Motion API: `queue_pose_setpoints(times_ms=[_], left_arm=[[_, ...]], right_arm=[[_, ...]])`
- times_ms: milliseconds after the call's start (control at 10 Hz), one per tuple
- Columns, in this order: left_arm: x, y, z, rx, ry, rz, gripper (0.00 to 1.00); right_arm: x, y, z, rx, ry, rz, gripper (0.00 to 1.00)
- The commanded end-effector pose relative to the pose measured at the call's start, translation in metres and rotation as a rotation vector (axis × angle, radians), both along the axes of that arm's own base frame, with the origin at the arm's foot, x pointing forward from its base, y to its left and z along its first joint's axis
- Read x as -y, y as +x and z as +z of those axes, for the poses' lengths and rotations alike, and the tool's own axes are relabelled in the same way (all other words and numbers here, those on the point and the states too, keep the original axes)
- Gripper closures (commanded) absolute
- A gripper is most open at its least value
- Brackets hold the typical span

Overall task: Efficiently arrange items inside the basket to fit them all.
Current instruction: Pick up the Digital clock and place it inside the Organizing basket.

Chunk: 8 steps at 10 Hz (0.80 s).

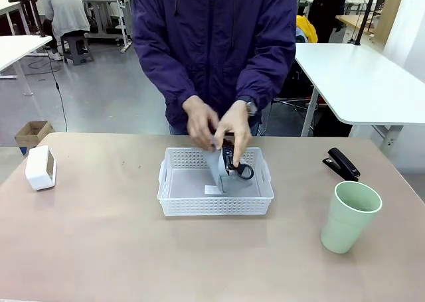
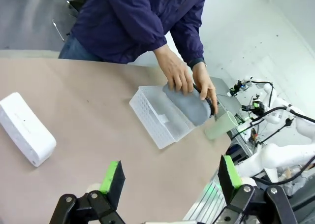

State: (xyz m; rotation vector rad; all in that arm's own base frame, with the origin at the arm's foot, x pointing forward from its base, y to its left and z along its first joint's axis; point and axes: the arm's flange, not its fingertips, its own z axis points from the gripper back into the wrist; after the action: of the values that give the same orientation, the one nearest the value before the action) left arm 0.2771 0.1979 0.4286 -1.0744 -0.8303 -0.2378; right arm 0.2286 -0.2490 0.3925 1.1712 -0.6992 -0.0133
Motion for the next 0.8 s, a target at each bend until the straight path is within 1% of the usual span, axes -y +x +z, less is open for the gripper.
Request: queue_pose_setpoints(times_ms=[0,200,300,400,500,600,700], left_arm=[[0.002,0.005,0.004,0.016,0.010,-0.007,0.00],[0.002,0.005,0.004,0.016,0.010,-0.007,0.00],[0.002,0.002,0.000,-0.003,-0.002,-0.004,0.00],[0.003,-0.010,0.008,-0.006,0.100,0.033,0.00],[0.005,-0.016,0.014,-0.036,0.157,0.006,0.00],[0.004,-0.013,0.022,-0.113,0.226,0.082,0.00],[0.007,-0.007,0.036,-0.194,0.337,0.080,0.00]], right_arm=[[-0.002,0.002,0.004,0.030,-0.010,-0.004,0.00],[-0.002,0.002,0.004,0.030,-0.010,-0.004,0.00],[-0.002,0.002,0.004,0.030,-0.010,-0.004,0.00],[-0.002,0.002,0.004,0.030,-0.010,-0.004,0.00],[-0.002,0.002,0.004,0.030,-0.010,-0.004,0.00],[-0.002,0.002,0.004,0.030,-0.010,-0.004,0.00],[-0.002,0.002,0.004,0.030,-0.010,-0.004,0.00]])
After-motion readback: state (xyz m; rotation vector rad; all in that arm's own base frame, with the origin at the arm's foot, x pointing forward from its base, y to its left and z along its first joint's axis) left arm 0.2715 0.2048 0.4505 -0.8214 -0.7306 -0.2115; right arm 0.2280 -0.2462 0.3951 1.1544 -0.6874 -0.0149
